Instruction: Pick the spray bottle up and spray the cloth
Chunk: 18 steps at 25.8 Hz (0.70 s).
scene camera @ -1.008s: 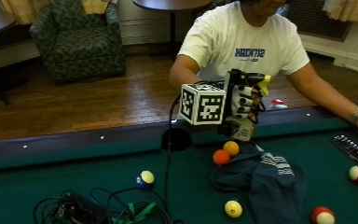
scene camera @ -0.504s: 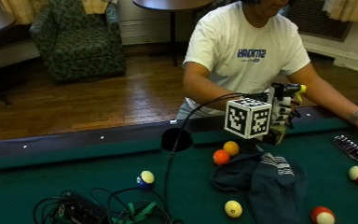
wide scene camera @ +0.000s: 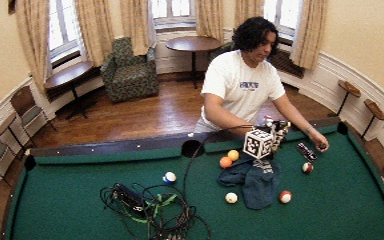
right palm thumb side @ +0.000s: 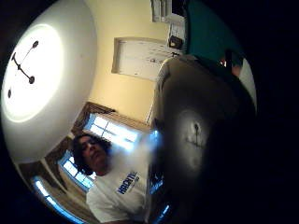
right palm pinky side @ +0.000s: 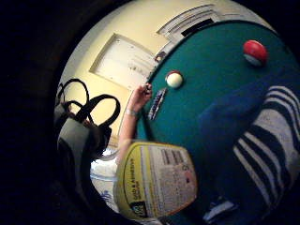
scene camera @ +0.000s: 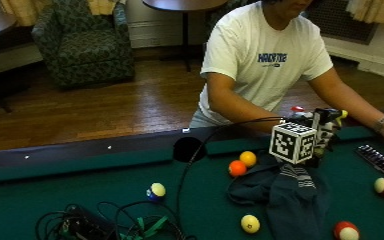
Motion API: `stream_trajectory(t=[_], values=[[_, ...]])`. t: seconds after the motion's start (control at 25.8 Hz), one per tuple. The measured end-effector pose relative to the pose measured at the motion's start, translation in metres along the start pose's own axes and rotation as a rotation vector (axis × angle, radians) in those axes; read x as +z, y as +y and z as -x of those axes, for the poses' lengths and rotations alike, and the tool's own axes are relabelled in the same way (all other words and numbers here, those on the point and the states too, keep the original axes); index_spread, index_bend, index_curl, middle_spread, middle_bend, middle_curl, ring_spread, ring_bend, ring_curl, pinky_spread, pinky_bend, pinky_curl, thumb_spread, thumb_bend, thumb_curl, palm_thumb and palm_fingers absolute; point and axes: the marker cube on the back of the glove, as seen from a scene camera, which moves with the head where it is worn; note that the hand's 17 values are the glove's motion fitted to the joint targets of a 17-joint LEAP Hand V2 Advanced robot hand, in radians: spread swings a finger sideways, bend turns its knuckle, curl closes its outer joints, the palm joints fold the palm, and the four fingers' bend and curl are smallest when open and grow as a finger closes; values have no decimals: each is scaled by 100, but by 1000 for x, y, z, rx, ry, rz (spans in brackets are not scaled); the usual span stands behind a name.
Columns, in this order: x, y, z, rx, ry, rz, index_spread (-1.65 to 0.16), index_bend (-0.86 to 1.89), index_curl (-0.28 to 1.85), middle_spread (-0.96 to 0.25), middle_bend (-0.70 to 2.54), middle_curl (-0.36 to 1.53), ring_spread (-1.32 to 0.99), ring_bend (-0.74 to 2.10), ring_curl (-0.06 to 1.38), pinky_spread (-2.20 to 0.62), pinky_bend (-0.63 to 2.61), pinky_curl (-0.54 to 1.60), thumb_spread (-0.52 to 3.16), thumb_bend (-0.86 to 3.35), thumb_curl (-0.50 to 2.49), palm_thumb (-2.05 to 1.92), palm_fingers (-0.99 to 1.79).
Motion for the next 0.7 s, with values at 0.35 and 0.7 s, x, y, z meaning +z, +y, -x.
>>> stream_trajectory(t=[0.35, 0.7], values=[[30, -24, -15, -58, 42, -67, -25, 35, 64, -21, 60, 57, -19, 73, 49, -29, 50, 43, 40, -3, 86, 93, 136], [37, -59, -25, -58, 64, -153, -25, 34, 64, -21, 61, 57, -20, 73, 49, -29, 51, 43, 39, -3, 86, 93, 138]])
